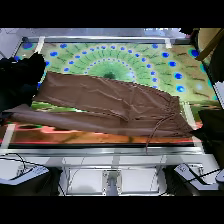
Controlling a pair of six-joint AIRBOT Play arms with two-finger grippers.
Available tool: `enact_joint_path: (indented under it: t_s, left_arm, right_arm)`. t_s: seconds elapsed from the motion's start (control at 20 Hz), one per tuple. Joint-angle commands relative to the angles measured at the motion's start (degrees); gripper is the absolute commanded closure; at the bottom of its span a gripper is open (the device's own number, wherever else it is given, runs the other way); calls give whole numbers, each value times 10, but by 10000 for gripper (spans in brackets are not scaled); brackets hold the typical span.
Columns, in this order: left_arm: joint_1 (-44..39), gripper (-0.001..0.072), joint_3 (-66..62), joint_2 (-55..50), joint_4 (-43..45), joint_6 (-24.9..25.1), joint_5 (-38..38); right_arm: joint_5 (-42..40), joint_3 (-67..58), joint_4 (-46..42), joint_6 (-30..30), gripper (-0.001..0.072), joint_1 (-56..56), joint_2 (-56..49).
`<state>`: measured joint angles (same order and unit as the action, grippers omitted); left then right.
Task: Fold the clothes and pants, and hang the long-sleeved shirts on hangers.
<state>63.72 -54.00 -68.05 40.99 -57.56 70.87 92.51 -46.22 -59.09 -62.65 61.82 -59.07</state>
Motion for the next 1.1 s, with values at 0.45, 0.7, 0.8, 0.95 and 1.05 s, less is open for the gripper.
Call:
enact_joint_path:
  t_s: [0.45,0.7,0.8,0.95,1.05]
  left_arm:
    - [-310,701,-237,-43,257,-177,-111]
    - [-439,701,-370,-231,386,-324,-133]
    - [-447,701,-445,-303,385,-354,-95]
    - [-446,701,-537,-372,385,-406,-82]
    - [-447,701,-586,-408,381,-412,-80]
  right_arm:
    - [-30,-123,-16,-140,671,-66,36]
    - [-165,-123,-17,-207,671,-155,-32]
    - [-205,-123,-17,-238,671,-167,-64]
    - [-268,-123,-16,-269,671,-173,-102]
    - [-306,-123,-13,-286,671,-173,-120]
